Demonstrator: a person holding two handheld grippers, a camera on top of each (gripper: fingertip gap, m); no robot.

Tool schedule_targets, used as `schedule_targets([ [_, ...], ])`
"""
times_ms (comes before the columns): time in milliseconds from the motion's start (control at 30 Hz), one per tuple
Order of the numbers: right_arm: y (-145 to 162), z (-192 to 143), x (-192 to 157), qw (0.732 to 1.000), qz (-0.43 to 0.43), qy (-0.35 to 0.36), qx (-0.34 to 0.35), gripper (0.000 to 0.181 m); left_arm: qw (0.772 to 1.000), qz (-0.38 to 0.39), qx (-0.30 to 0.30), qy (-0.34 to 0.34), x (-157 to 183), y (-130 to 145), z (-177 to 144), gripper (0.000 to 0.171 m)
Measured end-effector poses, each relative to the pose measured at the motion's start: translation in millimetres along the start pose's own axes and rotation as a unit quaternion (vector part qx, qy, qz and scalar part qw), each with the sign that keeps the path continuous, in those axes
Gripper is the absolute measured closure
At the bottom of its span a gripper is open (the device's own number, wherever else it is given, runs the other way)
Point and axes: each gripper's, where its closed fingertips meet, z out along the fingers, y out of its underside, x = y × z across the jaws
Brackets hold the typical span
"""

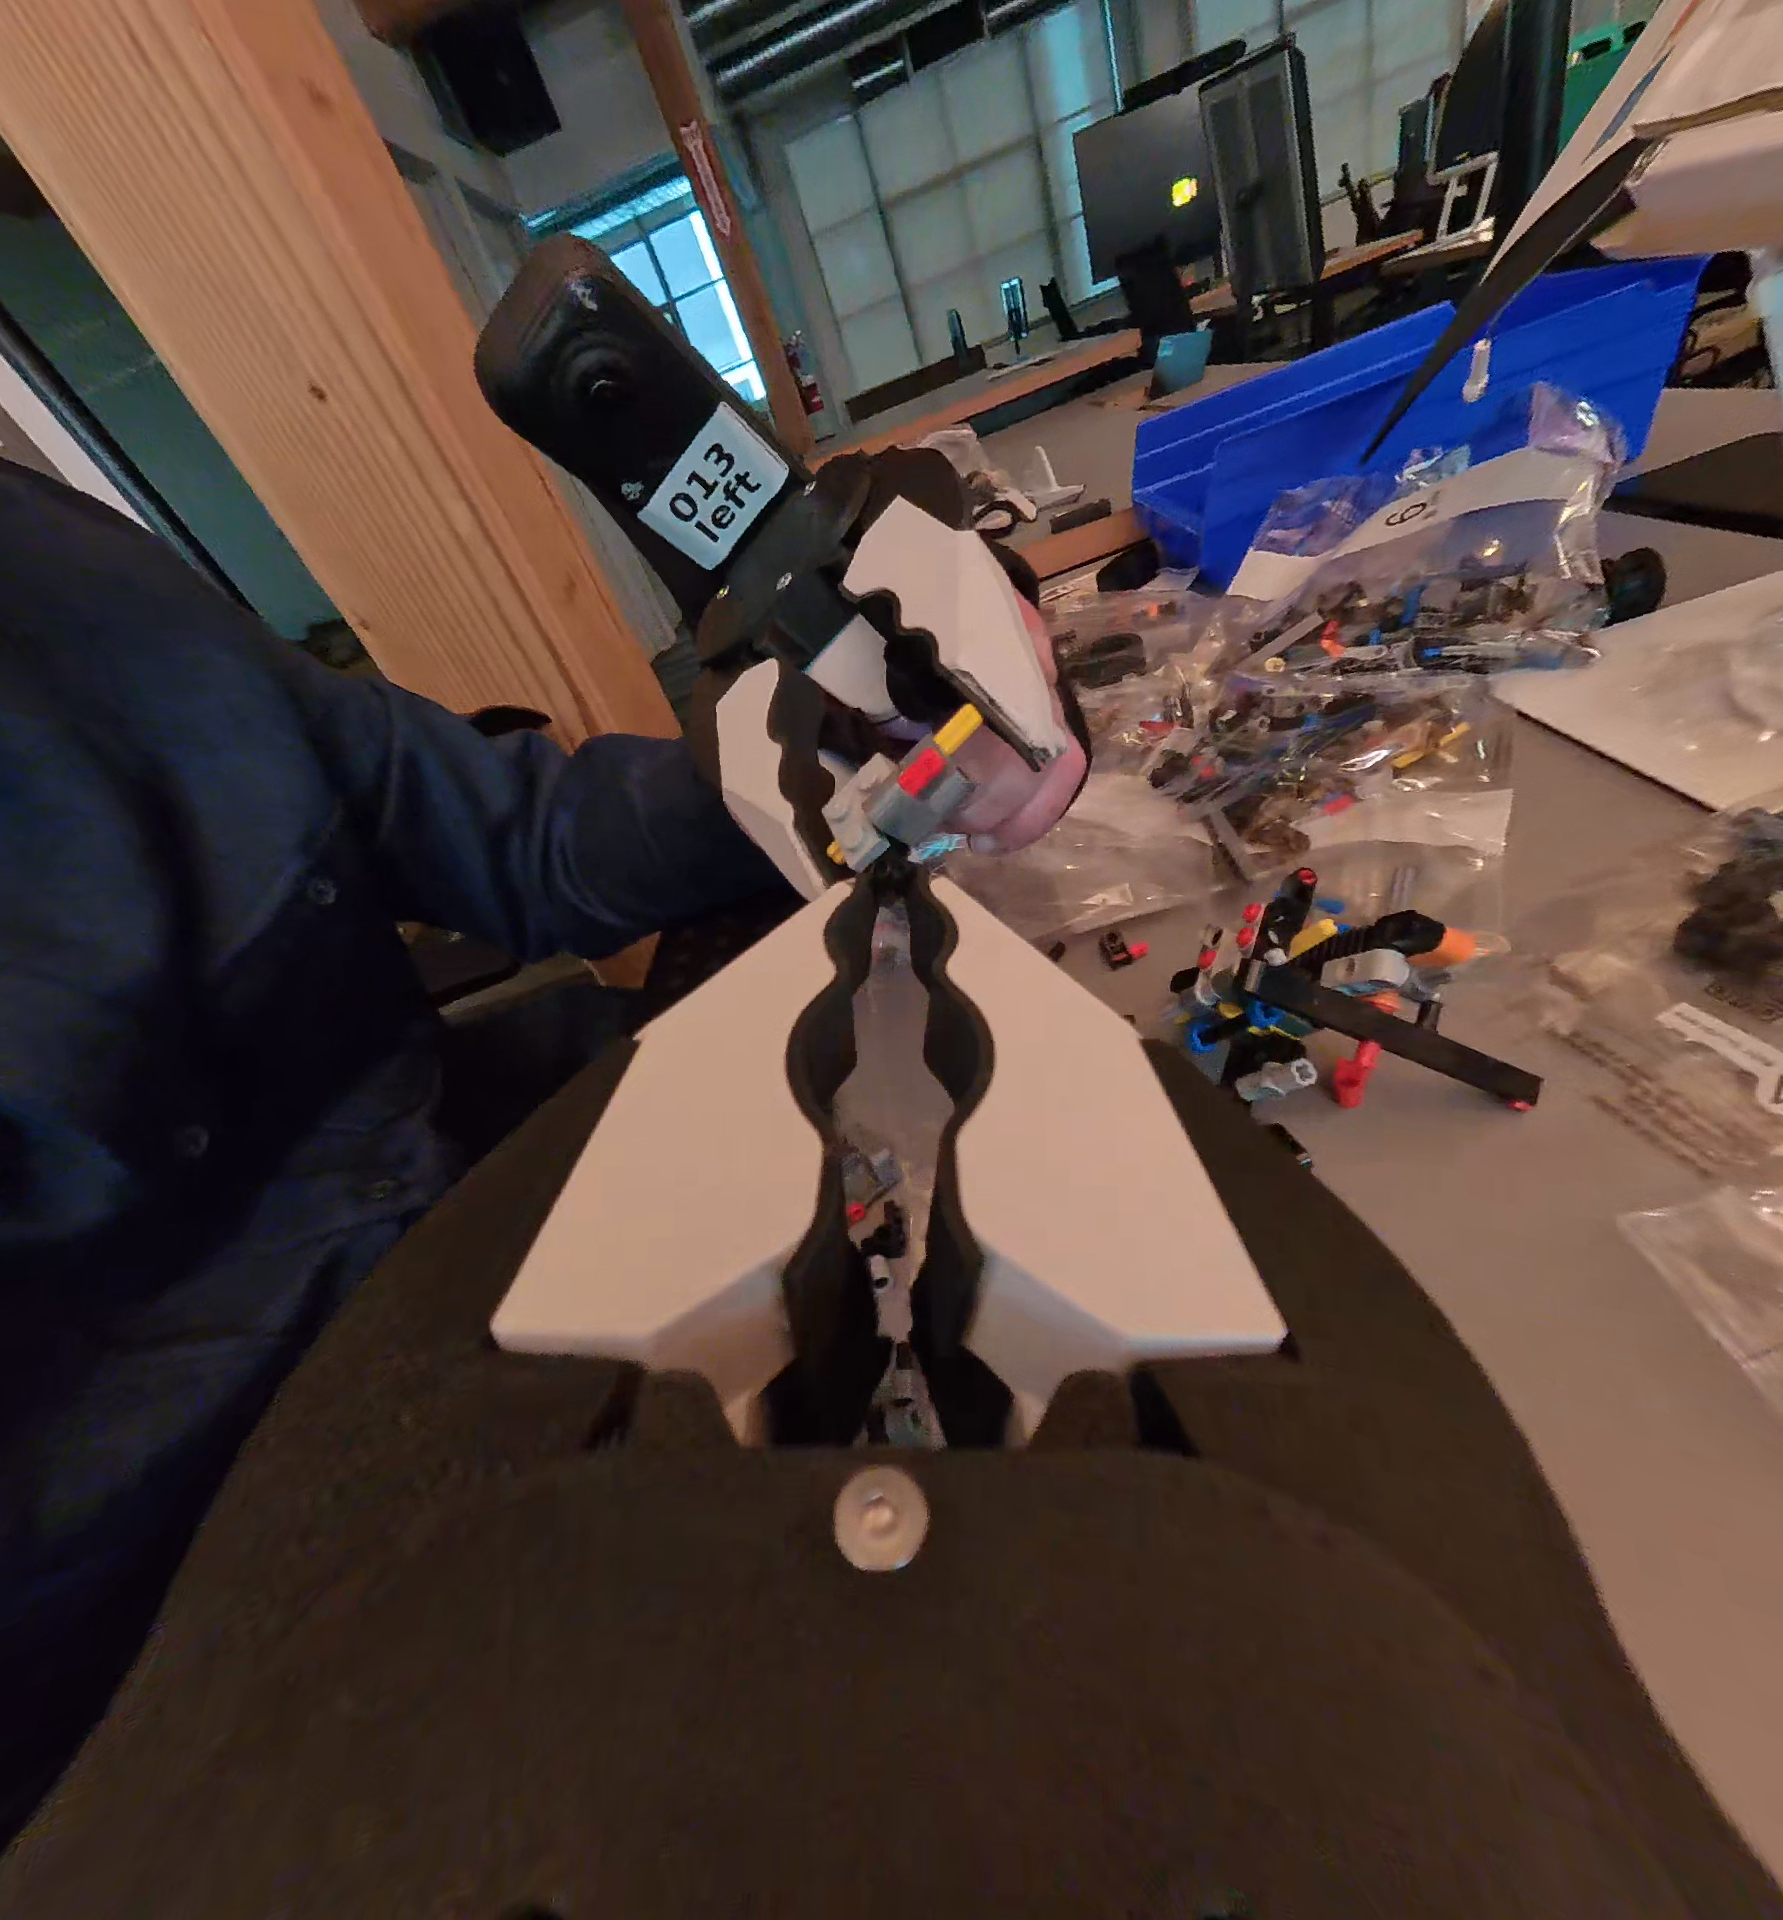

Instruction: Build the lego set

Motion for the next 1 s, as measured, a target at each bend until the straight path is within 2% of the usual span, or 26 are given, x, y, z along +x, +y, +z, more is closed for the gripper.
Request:
schedule_targets([
  [100, -1, 0, 5, 0.999, -0.023, 0.027, -0.002, 0.175, 1.000, -0.027, -0.011, 0.004, -2, 4, 0, 0.130],
  [200, -3, -2, 13, 0.988, -0.109, 0.103, -0.020, 0.166, 0.997, -0.071, -0.014, 0.017, -4, 9, 0, 0.130],
  [300, -7, -6, 19, 0.958, -0.218, 0.182, -0.041, 0.158, 0.992, -0.118, -0.008, 0.033, -5, 9, -1, 0.130],
  [433, -6, -3, 16, 0.923, -0.308, 0.221, -0.072, 0.165, 0.989, -0.142, -0.013, 0.045, -3, 12, 1, 0.130],
  [600, -6, -3, 10, 0.909, -0.341, 0.225, -0.078, 0.169, 0.988, -0.144, -0.041, 0.049, -1, 22, 4, 0.130],
  [767, 4, 2, 15, 0.884, -0.378, 0.245, -0.122, 0.171, 0.987, -0.138, -0.060, 0.054, 4, 27, 6, 0.130],
  [933, 6, 2, 16, 0.885, -0.374, 0.247, -0.128, 0.170, 0.986, -0.145, -0.065, 0.055, 4, 28, 7, 0.130],
  [1000, 8, 2, 18, 0.877, -0.383, 0.252, -0.141, 0.170, 0.986, -0.142, -0.075, 0.052, 5, 31, 8, 0.130],
])
